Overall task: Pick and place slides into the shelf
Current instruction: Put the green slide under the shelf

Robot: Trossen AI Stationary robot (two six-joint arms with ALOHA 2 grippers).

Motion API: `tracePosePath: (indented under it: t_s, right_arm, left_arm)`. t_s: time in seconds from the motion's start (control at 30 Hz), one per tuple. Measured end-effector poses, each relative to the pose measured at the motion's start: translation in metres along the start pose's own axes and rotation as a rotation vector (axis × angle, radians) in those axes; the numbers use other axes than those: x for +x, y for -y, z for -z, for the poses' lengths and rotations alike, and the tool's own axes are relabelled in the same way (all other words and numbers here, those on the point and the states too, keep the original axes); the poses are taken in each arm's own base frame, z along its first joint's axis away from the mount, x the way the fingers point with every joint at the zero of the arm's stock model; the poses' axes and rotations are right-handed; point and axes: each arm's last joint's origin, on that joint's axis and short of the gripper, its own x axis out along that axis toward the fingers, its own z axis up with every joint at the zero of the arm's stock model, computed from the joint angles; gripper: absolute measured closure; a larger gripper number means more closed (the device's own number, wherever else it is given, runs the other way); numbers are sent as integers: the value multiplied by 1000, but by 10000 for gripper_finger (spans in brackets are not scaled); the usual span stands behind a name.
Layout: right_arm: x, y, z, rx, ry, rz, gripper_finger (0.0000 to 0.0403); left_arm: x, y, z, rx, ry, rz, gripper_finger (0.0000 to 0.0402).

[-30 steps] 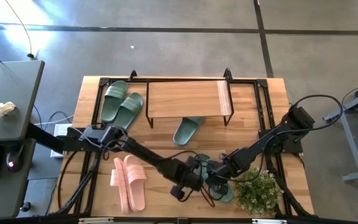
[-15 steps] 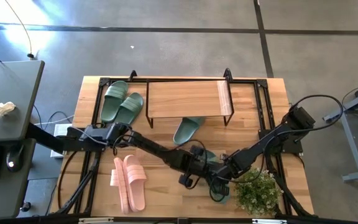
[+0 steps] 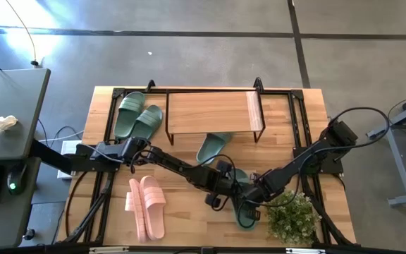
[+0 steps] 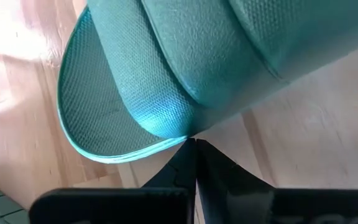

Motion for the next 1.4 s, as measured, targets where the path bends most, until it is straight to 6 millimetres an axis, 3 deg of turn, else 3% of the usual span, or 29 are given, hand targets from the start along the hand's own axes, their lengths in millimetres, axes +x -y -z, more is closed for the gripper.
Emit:
tracePosePath:
  t_s: [0.43,0.8,1.13,1.4]
  right_arm:
    - [0,1,3,-22,12,51,403]
    - [-15,-6,6,-12,106,54,403]
    - [-19,-13,12,-60,116,33,403]
    - [-60,-23,27,-113,177,-116,403]
  left_arm:
    - [6,0,1,-8,-9,-36,402]
    - [0,-5,-1,-45,-5,-49,401]
    - [-21,-4,1,-17,-44,-32,401]
    - [-55,-2,0,18,-45,-20,401]
